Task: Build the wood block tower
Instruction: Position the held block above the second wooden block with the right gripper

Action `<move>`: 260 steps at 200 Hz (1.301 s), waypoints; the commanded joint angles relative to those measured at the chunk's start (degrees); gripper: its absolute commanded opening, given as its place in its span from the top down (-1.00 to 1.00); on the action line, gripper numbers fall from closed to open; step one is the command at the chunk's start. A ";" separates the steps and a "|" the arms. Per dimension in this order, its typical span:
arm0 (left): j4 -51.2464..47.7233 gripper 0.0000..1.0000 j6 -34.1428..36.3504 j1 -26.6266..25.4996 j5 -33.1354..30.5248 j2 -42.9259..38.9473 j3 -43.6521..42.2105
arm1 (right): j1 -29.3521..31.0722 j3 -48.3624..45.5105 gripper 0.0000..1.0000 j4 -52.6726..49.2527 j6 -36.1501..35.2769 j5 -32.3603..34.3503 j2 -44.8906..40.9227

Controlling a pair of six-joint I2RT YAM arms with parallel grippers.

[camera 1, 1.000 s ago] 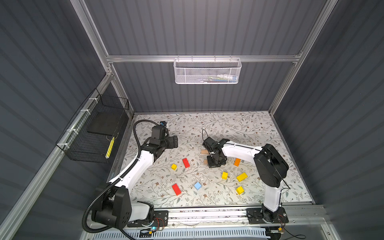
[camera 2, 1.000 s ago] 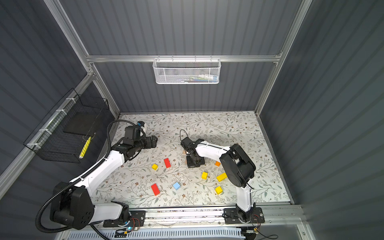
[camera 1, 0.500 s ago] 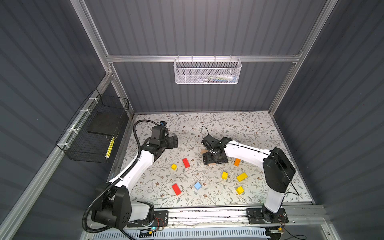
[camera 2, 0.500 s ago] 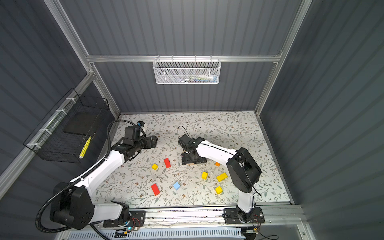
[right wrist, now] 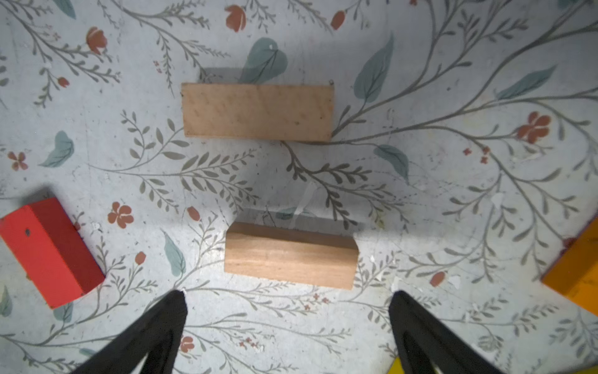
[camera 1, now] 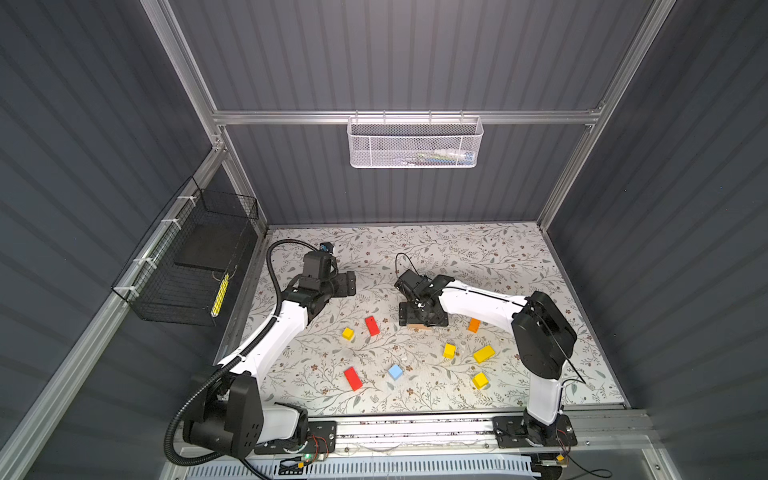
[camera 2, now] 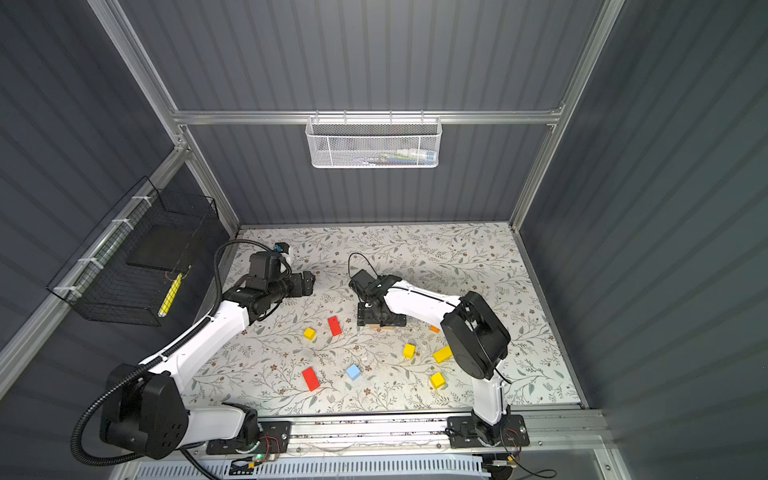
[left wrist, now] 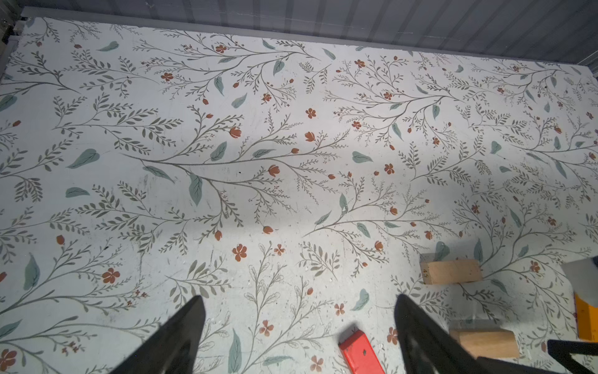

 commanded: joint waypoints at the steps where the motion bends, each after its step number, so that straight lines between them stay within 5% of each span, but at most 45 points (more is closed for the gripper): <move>1: 0.33 -0.82 0.16 -0.32 0.50 0.06 -0.84 | 0.52 1.07 -0.98 -0.91 2.83 3.16 1.07; 164: 0.42 -0.82 0.25 -0.32 0.38 0.22 -1.19 | -0.44 2.55 -0.95 -0.87 2.26 -0.16 6.31; 260: 0.33 -0.83 0.34 -0.32 0.11 0.48 -1.16 | -0.62 2.78 -0.49 -0.93 2.17 -0.82 6.96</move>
